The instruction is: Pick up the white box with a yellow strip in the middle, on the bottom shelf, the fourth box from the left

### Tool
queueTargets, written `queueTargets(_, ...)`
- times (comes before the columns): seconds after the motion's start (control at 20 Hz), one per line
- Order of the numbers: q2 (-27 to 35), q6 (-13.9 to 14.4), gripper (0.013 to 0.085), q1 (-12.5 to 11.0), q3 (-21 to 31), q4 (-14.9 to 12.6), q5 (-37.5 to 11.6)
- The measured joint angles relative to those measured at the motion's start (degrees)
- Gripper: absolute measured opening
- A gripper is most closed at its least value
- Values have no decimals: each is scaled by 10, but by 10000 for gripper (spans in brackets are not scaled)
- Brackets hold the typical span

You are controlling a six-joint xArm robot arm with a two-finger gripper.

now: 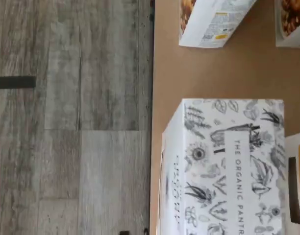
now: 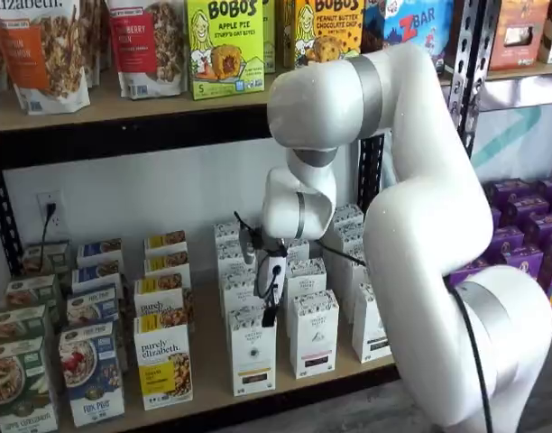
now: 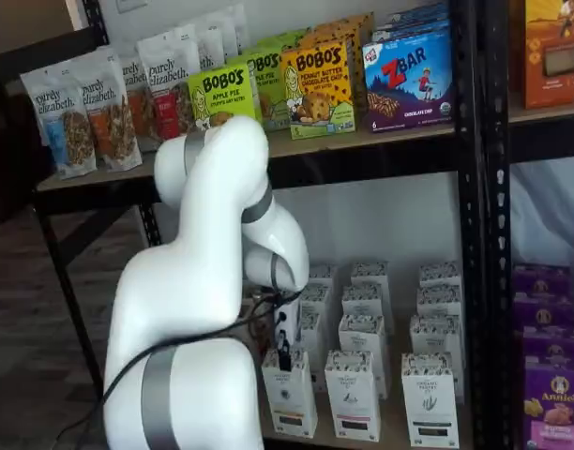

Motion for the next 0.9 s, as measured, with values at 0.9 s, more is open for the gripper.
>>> queueTargets(0.9,78,73,850,9,-90,-71,15)
